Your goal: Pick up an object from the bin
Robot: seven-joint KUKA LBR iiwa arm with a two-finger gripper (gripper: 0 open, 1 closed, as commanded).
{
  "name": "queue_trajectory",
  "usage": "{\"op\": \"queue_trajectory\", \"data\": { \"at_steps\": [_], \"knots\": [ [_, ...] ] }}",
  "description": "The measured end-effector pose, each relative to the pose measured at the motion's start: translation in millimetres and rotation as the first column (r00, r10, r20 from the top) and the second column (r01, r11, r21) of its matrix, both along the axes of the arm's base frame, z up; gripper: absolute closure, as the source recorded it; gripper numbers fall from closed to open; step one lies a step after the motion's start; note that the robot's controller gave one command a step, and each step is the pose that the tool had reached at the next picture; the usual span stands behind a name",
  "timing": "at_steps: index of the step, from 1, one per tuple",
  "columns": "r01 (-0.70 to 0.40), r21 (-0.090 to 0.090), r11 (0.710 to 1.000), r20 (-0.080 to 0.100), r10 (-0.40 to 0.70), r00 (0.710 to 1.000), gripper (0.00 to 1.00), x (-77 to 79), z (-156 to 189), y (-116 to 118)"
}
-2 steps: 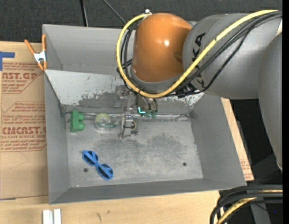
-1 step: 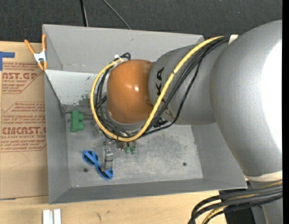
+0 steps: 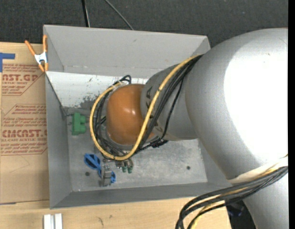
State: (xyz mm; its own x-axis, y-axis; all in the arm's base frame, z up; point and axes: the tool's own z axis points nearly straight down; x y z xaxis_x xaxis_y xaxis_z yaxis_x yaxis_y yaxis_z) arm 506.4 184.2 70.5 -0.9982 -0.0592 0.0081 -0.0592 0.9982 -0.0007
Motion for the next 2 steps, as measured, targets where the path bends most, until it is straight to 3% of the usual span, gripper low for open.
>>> {"op": "queue_trajectory", "data": {
  "at_steps": [1,2],
  "knots": [
    [0.0,0.003,1.0,0.008,0.0,1.0,1.0,2.8,5,1],
    [0.018,0.005,1.0,0.018,-0.018,1.0,1.0,34.6,132,-13]
  ]
}}
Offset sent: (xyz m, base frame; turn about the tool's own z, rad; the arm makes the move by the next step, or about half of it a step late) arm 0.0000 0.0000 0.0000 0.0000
